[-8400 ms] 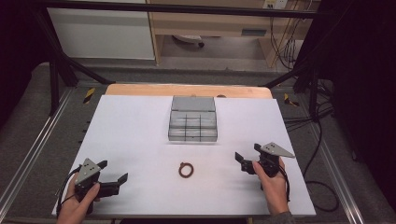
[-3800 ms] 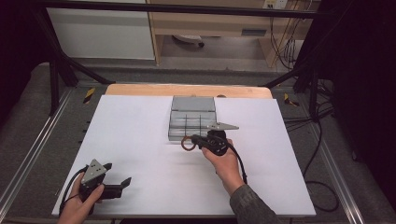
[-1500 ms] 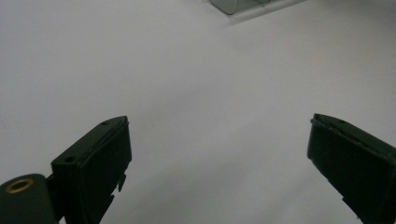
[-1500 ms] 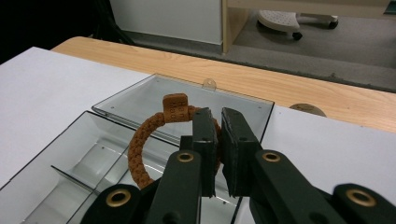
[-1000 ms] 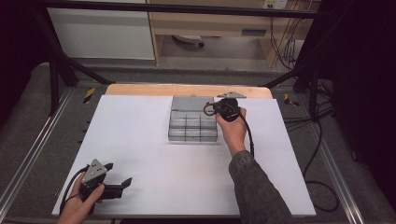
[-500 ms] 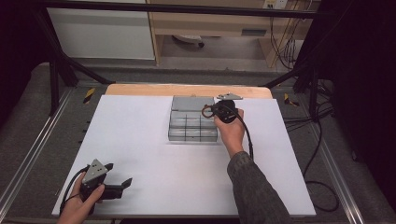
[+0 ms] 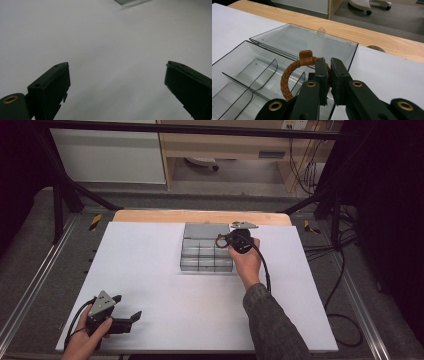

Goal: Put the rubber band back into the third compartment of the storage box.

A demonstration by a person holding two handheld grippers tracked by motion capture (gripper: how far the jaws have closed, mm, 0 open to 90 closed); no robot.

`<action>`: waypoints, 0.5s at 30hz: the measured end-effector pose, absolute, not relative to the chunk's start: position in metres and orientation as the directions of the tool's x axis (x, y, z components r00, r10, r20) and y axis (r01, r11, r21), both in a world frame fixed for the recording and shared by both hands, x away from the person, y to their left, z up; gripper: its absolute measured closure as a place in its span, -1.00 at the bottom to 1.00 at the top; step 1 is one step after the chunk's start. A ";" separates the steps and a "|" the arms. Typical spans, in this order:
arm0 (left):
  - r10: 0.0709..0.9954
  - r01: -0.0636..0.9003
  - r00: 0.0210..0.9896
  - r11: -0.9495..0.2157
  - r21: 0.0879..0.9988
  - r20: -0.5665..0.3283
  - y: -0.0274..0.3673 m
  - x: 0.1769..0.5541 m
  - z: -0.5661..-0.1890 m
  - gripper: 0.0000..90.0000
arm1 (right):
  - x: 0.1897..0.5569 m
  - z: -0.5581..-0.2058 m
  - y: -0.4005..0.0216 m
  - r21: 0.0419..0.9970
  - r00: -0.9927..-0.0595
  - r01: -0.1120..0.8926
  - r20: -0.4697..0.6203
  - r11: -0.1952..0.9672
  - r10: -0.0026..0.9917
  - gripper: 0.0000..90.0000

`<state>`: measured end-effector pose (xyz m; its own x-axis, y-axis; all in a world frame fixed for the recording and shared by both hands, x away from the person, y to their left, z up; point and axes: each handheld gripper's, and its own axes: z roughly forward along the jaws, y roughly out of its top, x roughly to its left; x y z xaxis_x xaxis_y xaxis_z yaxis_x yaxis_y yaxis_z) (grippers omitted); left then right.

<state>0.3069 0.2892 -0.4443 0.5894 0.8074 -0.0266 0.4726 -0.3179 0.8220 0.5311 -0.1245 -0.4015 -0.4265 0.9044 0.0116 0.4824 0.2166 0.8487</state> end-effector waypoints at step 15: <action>0.806 0.473 0.592 -0.323 0.820 -0.025 0.289 0.307 -0.445 -0.87 | 0.530 -0.410 -0.125 0.840 -0.427 0.496 0.015 0.221 0.904 0.86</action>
